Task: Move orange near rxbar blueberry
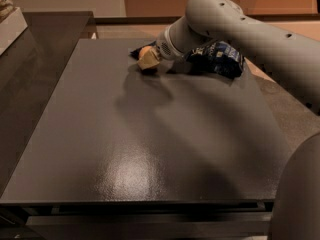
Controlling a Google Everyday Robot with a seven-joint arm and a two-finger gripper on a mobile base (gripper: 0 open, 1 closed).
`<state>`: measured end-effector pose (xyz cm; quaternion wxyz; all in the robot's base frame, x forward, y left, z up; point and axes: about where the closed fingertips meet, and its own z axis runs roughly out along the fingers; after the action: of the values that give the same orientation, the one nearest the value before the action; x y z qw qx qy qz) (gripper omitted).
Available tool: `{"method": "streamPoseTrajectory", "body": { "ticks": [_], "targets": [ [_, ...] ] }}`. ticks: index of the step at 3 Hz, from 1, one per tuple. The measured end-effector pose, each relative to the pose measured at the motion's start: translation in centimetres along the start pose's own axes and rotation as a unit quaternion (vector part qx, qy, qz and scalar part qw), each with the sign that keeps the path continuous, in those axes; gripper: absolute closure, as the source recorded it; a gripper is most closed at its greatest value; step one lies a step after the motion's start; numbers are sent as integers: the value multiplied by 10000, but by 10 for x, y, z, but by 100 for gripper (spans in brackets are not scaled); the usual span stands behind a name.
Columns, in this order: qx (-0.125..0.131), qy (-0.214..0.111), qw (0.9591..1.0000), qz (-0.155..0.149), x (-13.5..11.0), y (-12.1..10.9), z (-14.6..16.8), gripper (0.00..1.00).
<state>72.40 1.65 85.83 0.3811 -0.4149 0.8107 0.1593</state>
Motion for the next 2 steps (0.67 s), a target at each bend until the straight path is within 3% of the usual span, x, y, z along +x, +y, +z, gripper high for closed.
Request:
{"method": "streamPoseTrajectory", "body": {
  "ticks": [1, 2],
  "targets": [
    [-16, 5, 10000, -4, 0, 2, 2, 13],
    [-32, 11, 10000, -9, 0, 3, 3, 0]
  ]
}}
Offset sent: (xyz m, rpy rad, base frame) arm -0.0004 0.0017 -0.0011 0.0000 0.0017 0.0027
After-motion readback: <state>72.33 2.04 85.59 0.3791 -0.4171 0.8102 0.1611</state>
